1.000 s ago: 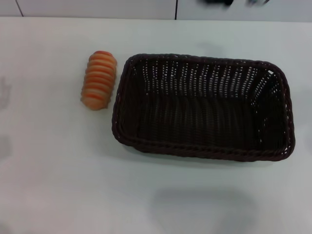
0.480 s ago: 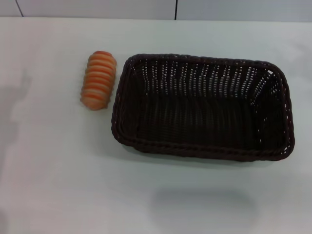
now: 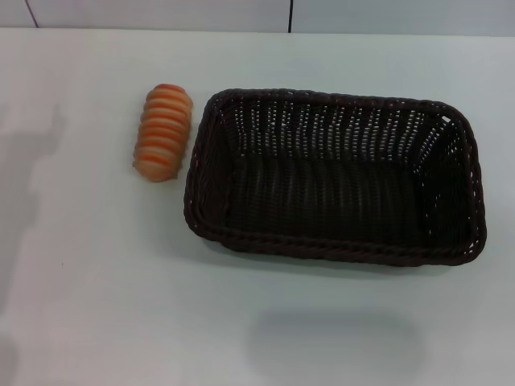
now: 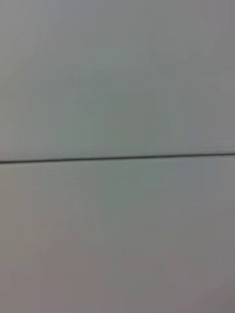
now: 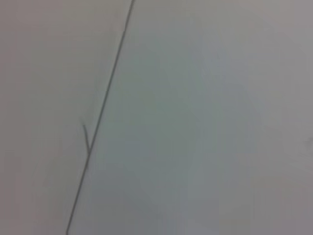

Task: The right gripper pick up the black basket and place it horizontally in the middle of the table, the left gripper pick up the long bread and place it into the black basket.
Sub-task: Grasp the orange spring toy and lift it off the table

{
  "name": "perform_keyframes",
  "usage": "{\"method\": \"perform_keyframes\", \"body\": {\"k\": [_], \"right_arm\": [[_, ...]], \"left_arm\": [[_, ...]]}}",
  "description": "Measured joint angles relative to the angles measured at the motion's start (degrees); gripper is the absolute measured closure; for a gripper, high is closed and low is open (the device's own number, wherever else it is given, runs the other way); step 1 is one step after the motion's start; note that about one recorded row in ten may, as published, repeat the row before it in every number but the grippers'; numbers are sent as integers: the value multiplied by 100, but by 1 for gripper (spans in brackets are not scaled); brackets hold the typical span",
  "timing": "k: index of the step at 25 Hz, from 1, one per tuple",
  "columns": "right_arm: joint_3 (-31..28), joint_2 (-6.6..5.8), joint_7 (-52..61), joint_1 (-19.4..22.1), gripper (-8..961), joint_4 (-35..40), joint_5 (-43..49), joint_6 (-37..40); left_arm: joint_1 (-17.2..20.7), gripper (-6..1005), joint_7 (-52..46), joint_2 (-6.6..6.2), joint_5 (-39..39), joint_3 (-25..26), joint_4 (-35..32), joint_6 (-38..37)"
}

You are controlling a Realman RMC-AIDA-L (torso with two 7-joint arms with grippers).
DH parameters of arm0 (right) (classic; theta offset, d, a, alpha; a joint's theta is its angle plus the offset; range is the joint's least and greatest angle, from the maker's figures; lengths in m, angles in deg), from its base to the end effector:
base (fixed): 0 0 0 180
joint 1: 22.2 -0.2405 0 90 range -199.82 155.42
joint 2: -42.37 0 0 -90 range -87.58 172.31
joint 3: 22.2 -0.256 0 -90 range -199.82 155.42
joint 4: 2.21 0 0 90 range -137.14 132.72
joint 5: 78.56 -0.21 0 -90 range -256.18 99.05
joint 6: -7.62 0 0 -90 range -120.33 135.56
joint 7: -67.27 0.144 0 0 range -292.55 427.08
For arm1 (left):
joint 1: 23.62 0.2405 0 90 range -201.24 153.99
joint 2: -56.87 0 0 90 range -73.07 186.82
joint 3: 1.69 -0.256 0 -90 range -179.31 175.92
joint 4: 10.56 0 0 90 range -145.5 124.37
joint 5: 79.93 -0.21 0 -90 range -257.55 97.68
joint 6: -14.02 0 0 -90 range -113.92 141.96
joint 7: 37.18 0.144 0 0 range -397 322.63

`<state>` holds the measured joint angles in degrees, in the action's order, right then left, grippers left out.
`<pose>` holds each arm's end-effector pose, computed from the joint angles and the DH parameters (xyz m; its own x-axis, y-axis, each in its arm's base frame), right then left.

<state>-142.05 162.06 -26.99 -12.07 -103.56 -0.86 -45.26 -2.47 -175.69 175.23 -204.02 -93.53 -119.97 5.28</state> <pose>0.2240 0.2689 0.1938 0.8579 0.1538 -0.4903 -0.4278 -0.3148 -0.8473 -0.2318 0.2702 0.1436 0.7408 0.0668 0.6684 0.6679 0.0333 -0.7435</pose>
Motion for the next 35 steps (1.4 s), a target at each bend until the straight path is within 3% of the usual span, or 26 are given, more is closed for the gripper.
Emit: {"method": "perform_keyframes", "body": {"k": [3, 4, 6, 8, 9, 11, 14, 15, 18, 19, 20, 23, 24, 25, 29, 33, 34, 35], "right_arm": [[-5, 1, -1404, 106, 450, 936, -1230, -245], [-22, -17, -2270, 132, 450, 1623, -1984, -496], [-60, -27, -2755, 105, 449, 2069, -2314, -677], [-99, -32, -2897, 71, 449, 2266, -2358, -732], [-170, -34, -3040, -1, 449, 2580, -2369, -778], [-210, -37, -3079, -54, 449, 2759, -2360, -783], [-342, -53, -3099, -243, 449, 3215, -2207, -790], [-342, -53, -3099, -243, 449, 3215, -2207, -790], [-440, -54, -3098, -334, 448, 3333, -2006, -797], [-465, -55, -3069, -365, 448, 3338, -1886, -803], [-465, -55, -3069, -365, 448, 3338, -1886, -803], [-467, -72, -2974, -378, 448, 3328, -1815, -806], [-458, -91, -2818, -378, 448, 3292, -1696, -808], [-459, -97, -2726, -379, 448, 3261, -1606, -809], [-452, -111, -2379, -408, 447, 3130, -1149, -777], [-442, -120, -2238, -440, 447, 3112, -941, -743], [-439, -120, -2217, -456, 447, 3111, -900, -743], [-436, -121, -2211, -462, 447, 3106, -858, -739]], "left_arm": [[-109, 169, -97, 1, -14, 56, -55, -250], [-234, 169, -200, 2, -36, 209, -126, -582], [-352, 170, -292, 3, -40, 368, -203, -882], [-614, 170, -540, 3, -83, 732, -338, -1584], [-974, 171, -904, 0, -255, 1139, -457, -2323], [-1146, 172, -1056, -3, -341, 1291, -501, -2585], [-1931, 173, -1759, 6, -1062, 1711, -723, -3663], [-1931, 173, -1759, 6, -1062, 1711, -723, -3663], [-2485, 174, -2277, -6, -1624, 1910, -824, -4348], [-3069, 174, -2524, -13, -1932, 2313, -832, -5165], [-3069, 175, -2524, -13, -1932, 2313, -832, -5165], [-4008, 176, -2623, 8, -2417, 2937, -745, -6427], [-4509, 176, -2629, 17, -2798, 3125, -659, -6975], [-4509, 176, -2629, 17, -2798, 3125, -659, -6975], [-5438, 178, -2637, 14, -3694, 3160, -407, -7745], [-6249, 179, -2638, 1, -4130, 3186, 229, -8217], [-6249, 179, -2638, 1, -4130, 3186, 229, -8217], [-6551, 180, -2639, -15, -4147, 3295, 625, -8281]]}}
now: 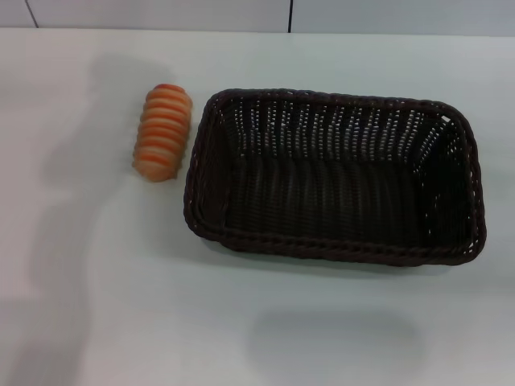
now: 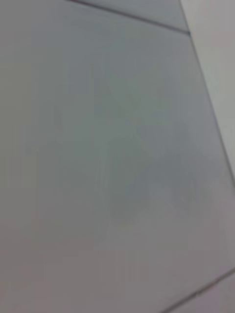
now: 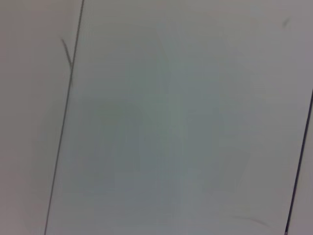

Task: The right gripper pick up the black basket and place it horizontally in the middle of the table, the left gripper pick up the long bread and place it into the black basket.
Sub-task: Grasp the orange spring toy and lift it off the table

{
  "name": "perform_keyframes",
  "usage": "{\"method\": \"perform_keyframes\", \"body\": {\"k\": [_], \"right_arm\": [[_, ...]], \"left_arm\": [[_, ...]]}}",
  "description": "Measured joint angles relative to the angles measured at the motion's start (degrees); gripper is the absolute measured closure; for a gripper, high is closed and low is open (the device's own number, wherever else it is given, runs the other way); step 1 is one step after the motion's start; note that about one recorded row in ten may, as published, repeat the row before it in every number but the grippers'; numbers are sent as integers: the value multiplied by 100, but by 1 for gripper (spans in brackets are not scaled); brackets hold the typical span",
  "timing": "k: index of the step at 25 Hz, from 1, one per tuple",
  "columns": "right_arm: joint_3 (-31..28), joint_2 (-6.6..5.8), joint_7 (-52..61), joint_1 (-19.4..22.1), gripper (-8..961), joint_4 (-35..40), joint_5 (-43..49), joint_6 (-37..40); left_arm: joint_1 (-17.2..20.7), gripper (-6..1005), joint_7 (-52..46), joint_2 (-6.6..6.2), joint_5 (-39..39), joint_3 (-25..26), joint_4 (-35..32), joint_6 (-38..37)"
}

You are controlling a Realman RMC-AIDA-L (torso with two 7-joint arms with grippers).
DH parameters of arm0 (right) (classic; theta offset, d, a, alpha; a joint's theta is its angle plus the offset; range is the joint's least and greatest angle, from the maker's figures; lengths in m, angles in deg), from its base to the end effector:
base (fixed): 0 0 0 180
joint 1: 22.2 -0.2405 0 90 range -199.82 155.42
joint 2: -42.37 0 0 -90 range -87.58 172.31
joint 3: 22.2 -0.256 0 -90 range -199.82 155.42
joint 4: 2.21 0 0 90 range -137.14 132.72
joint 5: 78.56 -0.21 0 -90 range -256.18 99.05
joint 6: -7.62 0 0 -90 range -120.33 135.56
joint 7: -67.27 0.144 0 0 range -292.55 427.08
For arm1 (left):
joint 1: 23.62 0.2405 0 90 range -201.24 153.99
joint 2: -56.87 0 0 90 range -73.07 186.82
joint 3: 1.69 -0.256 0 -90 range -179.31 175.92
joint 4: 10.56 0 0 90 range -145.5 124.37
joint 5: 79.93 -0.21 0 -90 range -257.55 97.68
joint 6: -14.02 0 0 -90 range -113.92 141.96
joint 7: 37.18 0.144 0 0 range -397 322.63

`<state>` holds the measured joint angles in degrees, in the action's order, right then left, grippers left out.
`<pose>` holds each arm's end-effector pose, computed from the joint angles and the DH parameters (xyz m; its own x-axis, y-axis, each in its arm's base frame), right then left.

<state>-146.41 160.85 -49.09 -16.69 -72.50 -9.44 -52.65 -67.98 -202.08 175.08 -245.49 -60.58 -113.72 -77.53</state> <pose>0.3277 0.2670 0.1466 0.8483 0.0274 -0.5289 -0.4961 -0.3087 -0.8116 -0.0953 0.3975 0.1562 0.7258 0.5919 0.3507 0.5903 -0.2740 -0.7593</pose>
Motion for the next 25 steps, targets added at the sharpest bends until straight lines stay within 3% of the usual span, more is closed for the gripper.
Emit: {"method": "perform_keyframes", "body": {"k": [4, 8, 9, 15, 25], "right_arm": [[3, 0, -1, -4, 446, -37, 156, 3], [3, -2, -1, -11, 446, -17, 234, 6], [3, -2, -2, -5, 446, -32, 301, 7], [3, -6, 4, 0, 445, -50, 401, 7], [54, -57, 6, -19, 445, -16, 473, 7]], "left_arm": [[-619, 181, -2, -39, -6, 265, 1358, 98], [-826, 182, -4, -74, -9, 276, 1989, 259], [-963, 183, -4, -124, -11, 287, 2473, 363], [-1139, 185, -7, -169, -11, 308, 3248, 609], [-1343, 188, -8, -49, -7, 321, 4540, 1140]]}}
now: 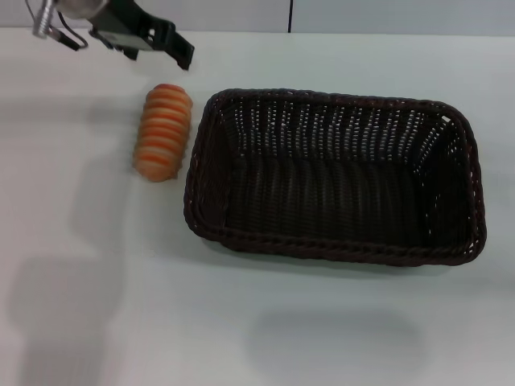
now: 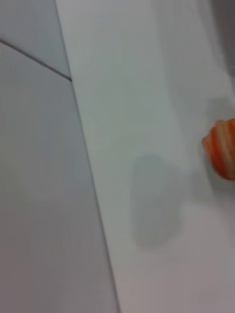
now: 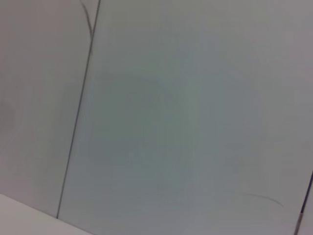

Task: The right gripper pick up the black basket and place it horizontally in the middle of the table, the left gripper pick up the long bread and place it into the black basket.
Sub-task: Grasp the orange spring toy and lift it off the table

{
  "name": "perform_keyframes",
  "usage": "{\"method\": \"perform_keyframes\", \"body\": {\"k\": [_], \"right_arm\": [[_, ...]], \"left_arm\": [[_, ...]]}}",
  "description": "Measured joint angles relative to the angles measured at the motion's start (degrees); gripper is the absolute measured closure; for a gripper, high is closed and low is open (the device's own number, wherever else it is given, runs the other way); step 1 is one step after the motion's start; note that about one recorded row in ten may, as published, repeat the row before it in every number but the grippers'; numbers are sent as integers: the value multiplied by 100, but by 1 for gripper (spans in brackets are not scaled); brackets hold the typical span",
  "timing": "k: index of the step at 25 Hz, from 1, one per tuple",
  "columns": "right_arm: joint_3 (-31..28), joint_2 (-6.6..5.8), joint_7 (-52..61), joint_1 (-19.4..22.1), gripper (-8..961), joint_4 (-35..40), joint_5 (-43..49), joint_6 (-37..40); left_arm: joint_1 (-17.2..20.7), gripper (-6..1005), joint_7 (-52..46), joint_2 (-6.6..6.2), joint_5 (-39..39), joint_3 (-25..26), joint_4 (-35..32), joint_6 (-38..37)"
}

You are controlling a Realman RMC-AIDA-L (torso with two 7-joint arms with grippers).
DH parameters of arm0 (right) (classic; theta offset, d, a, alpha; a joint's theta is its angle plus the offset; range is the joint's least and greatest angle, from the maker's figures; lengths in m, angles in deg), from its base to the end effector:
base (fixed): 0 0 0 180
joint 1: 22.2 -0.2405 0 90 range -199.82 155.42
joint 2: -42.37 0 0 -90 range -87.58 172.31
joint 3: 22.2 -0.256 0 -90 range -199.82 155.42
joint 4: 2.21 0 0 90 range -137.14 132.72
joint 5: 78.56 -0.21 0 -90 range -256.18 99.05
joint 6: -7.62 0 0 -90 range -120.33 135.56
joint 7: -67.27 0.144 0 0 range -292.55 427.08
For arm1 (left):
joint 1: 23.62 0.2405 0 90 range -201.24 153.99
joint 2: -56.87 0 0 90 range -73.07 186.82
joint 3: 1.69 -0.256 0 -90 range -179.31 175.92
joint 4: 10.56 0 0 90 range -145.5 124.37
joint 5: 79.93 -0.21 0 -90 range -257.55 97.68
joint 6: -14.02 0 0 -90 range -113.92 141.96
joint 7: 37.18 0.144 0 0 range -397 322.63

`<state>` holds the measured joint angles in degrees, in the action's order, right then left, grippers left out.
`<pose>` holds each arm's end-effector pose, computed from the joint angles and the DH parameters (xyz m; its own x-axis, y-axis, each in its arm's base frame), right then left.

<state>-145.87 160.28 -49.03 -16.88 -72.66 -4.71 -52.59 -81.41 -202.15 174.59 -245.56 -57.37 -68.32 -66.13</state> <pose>0.3319 0.2674 0.1393 0.8832 -0.0162 -0.4686 -0.4442 -0.3490 -0.8251 -0.1407 0.4546 0.0458 0.5102 0.8451 0.1599 0.7261 -0.3235 -0.6067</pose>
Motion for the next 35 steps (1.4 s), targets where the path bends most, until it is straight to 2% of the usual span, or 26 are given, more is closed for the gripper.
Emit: {"method": "perform_keyframes", "body": {"k": [4, 21, 24, 29, 35], "right_arm": [[79, -5, -30, -6, 444, 4, 32, -1], [142, 7, 44, 110, 443, -364, 353, -71], [157, -20, 43, 92, 442, -376, 371, -70], [161, -4, 54, 105, 442, -476, 399, -76], [177, 78, 118, 113, 442, -673, 543, -103]], "left_arm": [[-119, 190, 1, 4, 1, 8, 401, 165], [-152, 195, 0, -1, 3, 251, 654, 650], [-151, 196, 0, -38, 2, 311, 938, 918], [-71, 198, 0, -182, 1, 218, 1435, 1251], [125, 200, 0, -191, -1, 148, 1513, 1355]]}}
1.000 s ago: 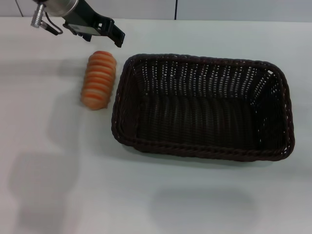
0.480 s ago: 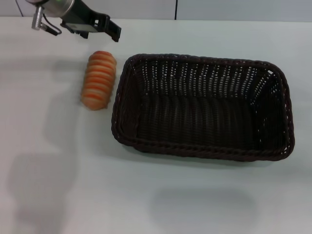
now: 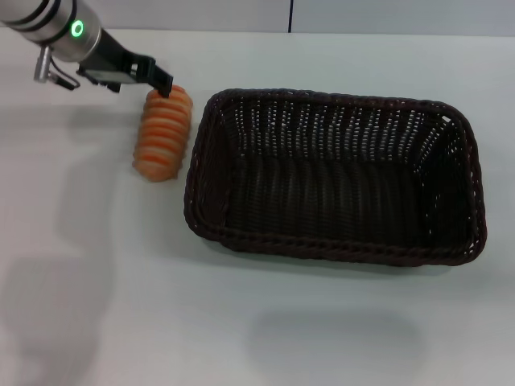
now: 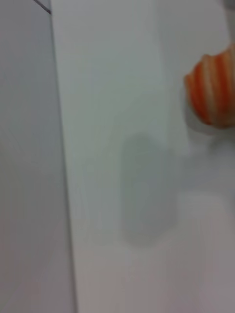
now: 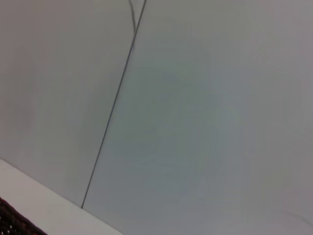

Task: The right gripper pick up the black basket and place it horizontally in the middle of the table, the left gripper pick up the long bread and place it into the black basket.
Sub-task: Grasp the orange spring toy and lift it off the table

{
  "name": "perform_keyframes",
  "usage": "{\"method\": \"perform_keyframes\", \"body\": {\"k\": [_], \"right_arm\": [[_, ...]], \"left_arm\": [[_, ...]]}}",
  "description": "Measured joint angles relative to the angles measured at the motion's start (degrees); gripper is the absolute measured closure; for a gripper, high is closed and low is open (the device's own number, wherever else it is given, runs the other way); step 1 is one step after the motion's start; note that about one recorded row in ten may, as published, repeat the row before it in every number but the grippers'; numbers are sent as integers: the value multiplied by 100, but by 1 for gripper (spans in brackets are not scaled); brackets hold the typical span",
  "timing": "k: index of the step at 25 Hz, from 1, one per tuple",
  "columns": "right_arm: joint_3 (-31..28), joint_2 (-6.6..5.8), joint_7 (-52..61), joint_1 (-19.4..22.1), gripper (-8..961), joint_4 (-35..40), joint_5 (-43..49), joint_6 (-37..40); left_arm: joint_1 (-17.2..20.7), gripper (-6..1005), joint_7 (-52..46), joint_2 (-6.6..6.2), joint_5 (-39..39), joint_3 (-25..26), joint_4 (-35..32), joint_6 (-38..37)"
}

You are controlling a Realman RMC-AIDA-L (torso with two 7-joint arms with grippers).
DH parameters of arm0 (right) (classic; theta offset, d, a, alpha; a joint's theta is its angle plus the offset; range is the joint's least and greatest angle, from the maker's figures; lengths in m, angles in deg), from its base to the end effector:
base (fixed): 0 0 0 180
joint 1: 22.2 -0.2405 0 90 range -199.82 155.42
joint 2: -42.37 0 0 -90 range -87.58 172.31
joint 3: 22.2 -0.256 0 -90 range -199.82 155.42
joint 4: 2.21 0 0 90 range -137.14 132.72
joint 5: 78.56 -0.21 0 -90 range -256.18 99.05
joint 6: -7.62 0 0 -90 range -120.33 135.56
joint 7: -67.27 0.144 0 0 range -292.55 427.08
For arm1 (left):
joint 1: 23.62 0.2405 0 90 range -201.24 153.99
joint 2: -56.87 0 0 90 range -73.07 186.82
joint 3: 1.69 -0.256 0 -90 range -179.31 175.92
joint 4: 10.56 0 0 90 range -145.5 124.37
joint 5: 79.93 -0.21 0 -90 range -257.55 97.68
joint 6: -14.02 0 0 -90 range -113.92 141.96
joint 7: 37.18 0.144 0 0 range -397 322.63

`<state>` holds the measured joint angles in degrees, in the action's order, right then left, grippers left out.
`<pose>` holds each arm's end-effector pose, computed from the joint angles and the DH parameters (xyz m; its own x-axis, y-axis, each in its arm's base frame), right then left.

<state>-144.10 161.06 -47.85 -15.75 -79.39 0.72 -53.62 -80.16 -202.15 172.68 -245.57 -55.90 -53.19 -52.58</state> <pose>0.3108 0.2679 0.1351 0.9261 0.0123 -0.3770 -0.3379 -0.4171 -0.8437 -0.1988 0.4632 0.0274 0.4234 0.8800 0.2155 0.7587 -0.2144 -0.6152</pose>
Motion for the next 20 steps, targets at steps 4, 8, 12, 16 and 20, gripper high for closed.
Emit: {"method": "perform_keyframes", "body": {"k": [4, 8, 12, 16, 20], "right_arm": [[10, 12, 30, 5, 441, -58, 0, -11], [53, 17, 33, -16, 441, -60, 17, 2], [103, 19, 33, -84, 440, -23, 44, 26], [124, 16, 33, -101, 440, 9, 52, 29], [125, 11, 28, -111, 440, 17, 53, 33]], "left_arm": [[75, 202, 1, 57, 2, 20, 100, -71], [87, 203, 7, 167, 4, -7, 76, -100], [18, 204, 10, 223, 7, -82, 91, -130], [-10, 206, 9, 239, 19, -94, 118, -149], [-5, 207, 9, 253, 45, -94, 139, -149]]}}
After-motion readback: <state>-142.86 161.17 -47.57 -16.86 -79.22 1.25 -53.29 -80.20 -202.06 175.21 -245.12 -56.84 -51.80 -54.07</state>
